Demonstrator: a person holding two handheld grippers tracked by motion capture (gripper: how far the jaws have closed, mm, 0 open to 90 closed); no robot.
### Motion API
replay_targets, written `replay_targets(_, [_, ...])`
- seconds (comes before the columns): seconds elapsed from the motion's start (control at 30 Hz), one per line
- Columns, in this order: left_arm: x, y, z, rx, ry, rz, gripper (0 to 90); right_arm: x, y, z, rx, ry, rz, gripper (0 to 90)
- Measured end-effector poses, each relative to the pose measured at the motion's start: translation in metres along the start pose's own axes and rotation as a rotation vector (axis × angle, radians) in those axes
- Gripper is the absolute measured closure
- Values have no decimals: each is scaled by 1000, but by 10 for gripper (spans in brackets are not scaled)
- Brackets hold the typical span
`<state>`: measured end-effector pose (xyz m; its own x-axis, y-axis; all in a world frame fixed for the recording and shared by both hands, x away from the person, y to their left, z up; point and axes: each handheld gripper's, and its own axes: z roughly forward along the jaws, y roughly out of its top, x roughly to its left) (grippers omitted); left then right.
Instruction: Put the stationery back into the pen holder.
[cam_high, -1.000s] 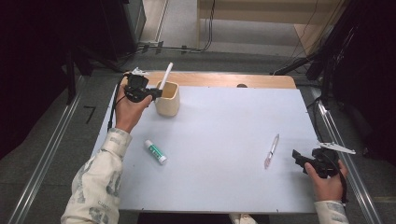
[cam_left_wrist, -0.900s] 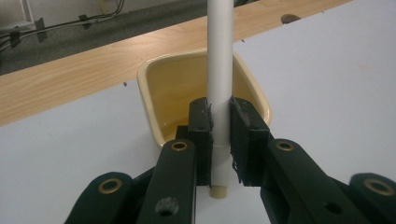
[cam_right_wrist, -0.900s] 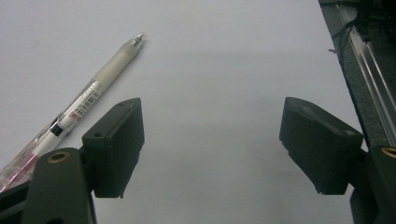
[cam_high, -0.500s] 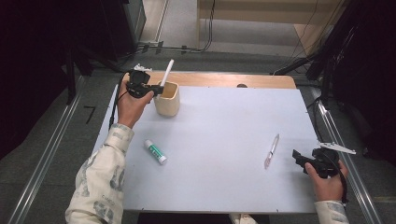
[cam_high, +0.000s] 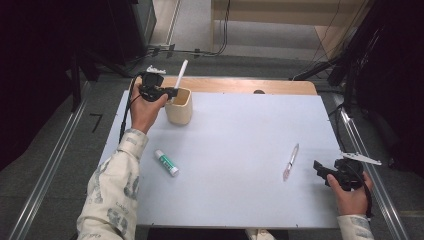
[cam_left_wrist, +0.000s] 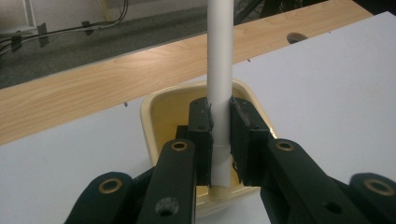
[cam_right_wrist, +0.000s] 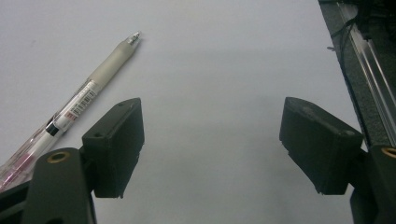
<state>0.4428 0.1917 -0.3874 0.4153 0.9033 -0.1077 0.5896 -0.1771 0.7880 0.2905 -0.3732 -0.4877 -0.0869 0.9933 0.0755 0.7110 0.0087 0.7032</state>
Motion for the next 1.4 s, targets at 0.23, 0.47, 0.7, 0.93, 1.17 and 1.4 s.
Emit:
replay_targets(0.23, [2, -1, 7, -13, 2, -20, 795, 0, 0, 0, 3, 1, -1, 207])
replay_targets(0.47, [3, -4, 15, -11, 3, -17, 795, 0, 0, 0, 5, 0, 0, 207])
replay_targets(0.7, [3, -6, 19, -14, 8, -22, 795, -1, -1, 0, 6, -2, 2, 207])
replay_targets(0.93, [4, -12, 24, 2, 7, -28, 794, -1, -1, 0, 6, -2, 1, 207])
replay_targets(1.17, [4, -16, 27, 14, -2, -22, 794, -1, -1, 0, 7, -2, 2, 206])
replay_targets(1.4, [6, -20, 29, 21, 4, -31, 794, -1, -1, 0, 6, -2, 2, 207])
